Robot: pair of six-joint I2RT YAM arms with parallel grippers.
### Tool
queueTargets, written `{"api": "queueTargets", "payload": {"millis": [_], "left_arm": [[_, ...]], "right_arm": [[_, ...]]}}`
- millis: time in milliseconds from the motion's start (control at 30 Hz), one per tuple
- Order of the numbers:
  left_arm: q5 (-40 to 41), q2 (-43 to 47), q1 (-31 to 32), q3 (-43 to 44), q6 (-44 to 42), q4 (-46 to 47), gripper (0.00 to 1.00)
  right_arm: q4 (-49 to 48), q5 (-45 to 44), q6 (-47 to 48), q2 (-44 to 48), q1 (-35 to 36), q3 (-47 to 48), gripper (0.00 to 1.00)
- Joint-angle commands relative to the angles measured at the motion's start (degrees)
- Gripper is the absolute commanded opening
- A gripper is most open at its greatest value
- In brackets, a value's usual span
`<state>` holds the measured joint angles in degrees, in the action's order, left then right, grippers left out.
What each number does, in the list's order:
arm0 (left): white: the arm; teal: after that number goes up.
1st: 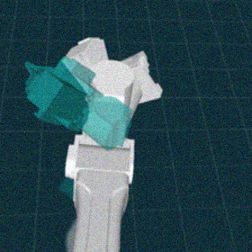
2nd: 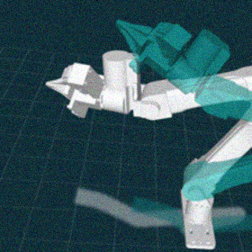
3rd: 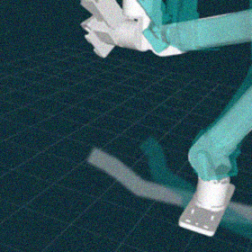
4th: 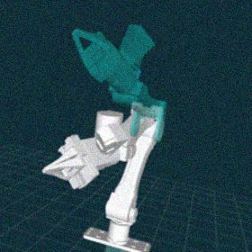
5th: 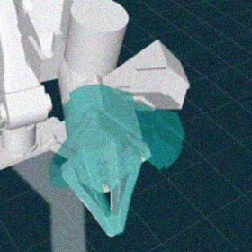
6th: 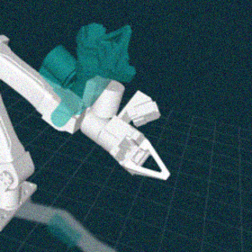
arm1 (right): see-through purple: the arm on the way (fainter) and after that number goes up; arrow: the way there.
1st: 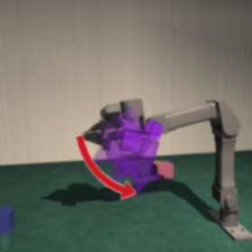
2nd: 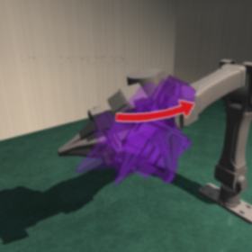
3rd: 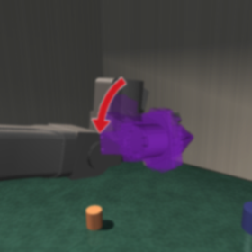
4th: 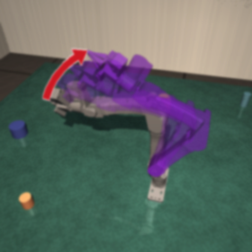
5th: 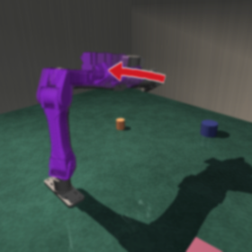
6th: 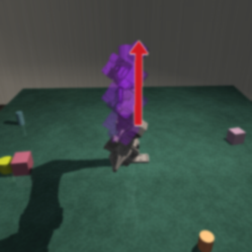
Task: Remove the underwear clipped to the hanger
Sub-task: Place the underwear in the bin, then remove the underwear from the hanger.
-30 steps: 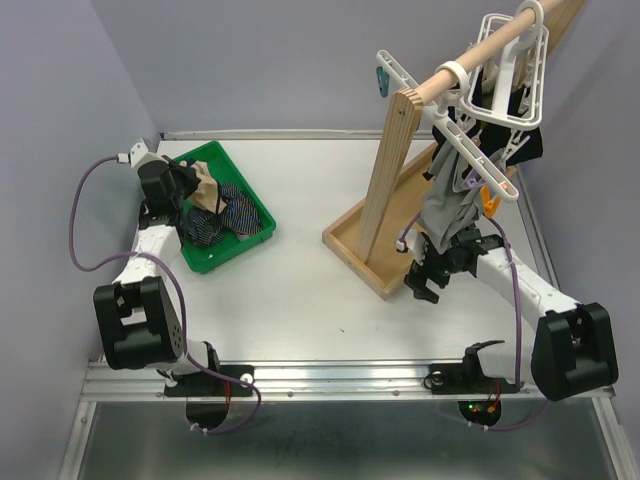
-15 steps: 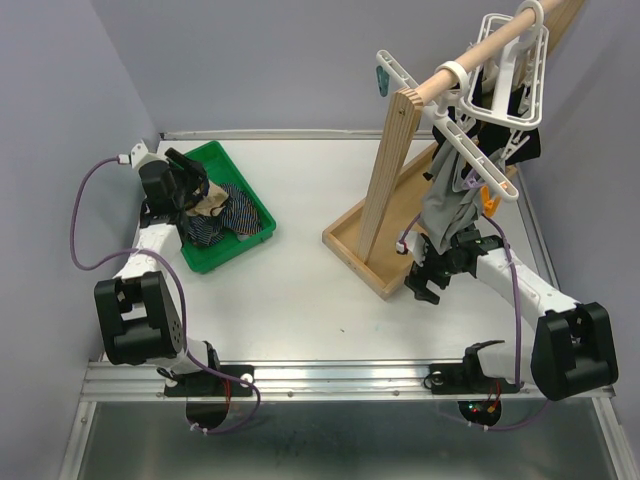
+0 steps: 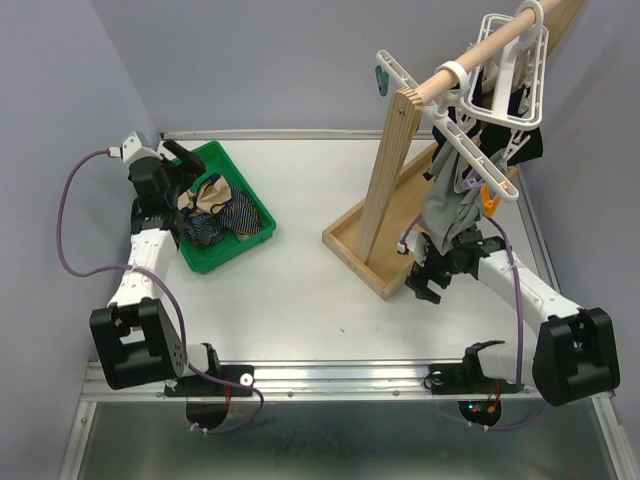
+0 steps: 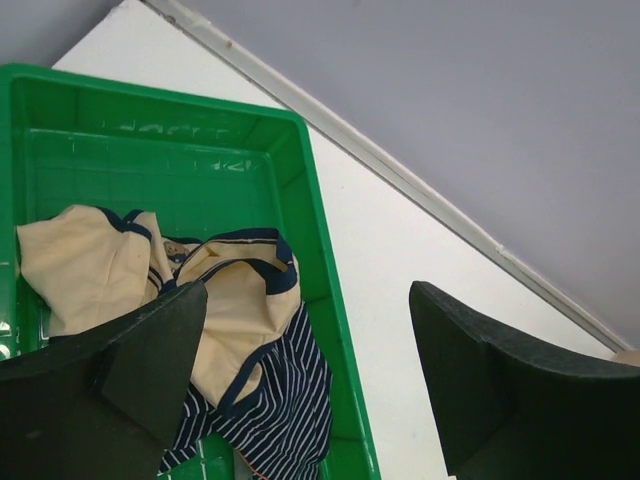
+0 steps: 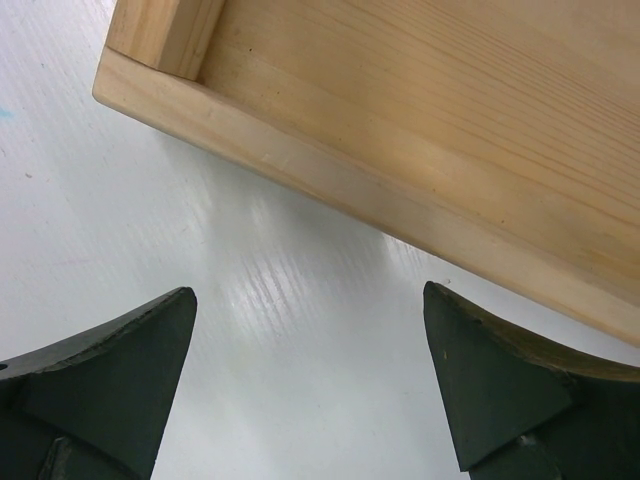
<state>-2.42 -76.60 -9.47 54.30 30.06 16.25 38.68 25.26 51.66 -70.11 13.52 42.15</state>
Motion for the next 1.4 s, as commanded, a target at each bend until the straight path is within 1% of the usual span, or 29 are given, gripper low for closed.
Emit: {"api": "queueTargets", "payload": {"millis": [0, 200, 300, 333, 367, 500, 600, 633, 700, 767, 800, 900, 967, 1067, 1200, 1233, 1333, 1367], "left_arm": [[-0.22, 4.96, -0.19, 3.44, -3.95, -0.95, 0.94], [-4.61, 10.41, -0.11, 3.0, -9.58, -3.68, 0.95], [-6.98, 13.65, -0.19, 2.12, -11.95, -4.3, 0.95], [-7.34, 14.45, -0.19, 1.77, -12.39, -4.56, 0.96], [-7.6, 16.2, -0.19, 0.99, -12.75, -4.65, 0.99], [-9.27, 20.52, -0.19, -2.09, -14.5, -4.65, 0.99], [-9.8, 23.59, -0.19, -5.16, -14.68, -3.6, 0.99], [-9.8, 24.38, -0.19, -5.87, -14.77, -2.81, 0.99], [-10.42, 26.32, -0.19, -8.07, -14.77, -1.84, 0.99], [-11.29, 27.55, -0.11, -9.56, -14.77, -0.7, 0.99], [-11.56, 27.73, -0.11, -9.83, -14.77, -0.52, 0.99], [-12.79, 27.82, -0.02, -9.66, -14.42, -0.61, 0.99], [-13.58, 27.82, -0.1, -9.57, -14.07, -0.26, 0.99], [-14.55, 27.47, -0.11, -9.57, -13.54, 0.01, 0.99], [-14.9, 27.99, -0.1, -9.92, -13.45, 0.1, 0.99], [-14.81, 28.08, -0.11, -10.09, -13.45, 0.36, 0.99], [-14.64, 28.0, -0.11, -10.18, -13.54, 0.45, 0.99], [-14.72, 27.82, -0.11, -10.01, -13.63, 0.45, 0.99]], "right_arm": [[-1.32, -0.47, 0.99, 2.25, 0.19, -1.81, 1.0], [-0.45, -4.68, 2.21, 5.85, 0.11, -1.63, 1.0], [4.73, -6.18, 5.99, 5.16, 0.19, -0.76, 1.0], [7.53, -7.23, 8.0, 4.11, 0.19, -0.58, 1.0], [8.77, -7.93, 8.98, 3.58, 0.11, -0.49, 1.0], [12.03, -11.54, 11.18, 2.69, 0.19, -0.05, 1.0], [16.77, -9.27, 12.76, 4.01, 0.19, 3.1, 1.0], [20.09, -5.69, 13.46, 4.62, 0.19, 5.37, 1.0], [22.92, -1.98, 13.9, 6.55, 0.28, 7.41, 1.0], [25.92, 1.09, 14.26, 7.52, 0.19, 8.64, 1.0], [26.62, 1.29, 14.26, 7.53, 0.19, 8.39, 1.0], [29.6, 0.15, 14.7, 5.52, 0.19, 6.19, 1.0], [33.21, 1.72, 16.01, 3.49, 0.19, 5.66, 1.0], [35.32, 4.71, 16.63, 0.15, 1.24, 6.71, 1.0], [34.89, 7.0, 16.46, -2.75, 6.15, 7.6, 1.0], [33.15, 6.74, 15.41, -3.36, 9.82, 7.51, 1.0], [28.58, 5.86, 10.32, -7.05, 16.78, 6.37, 1.0], [27.34, 5.16, 7.43, -8.8, 21.85, 6.1, 1.0]]}}
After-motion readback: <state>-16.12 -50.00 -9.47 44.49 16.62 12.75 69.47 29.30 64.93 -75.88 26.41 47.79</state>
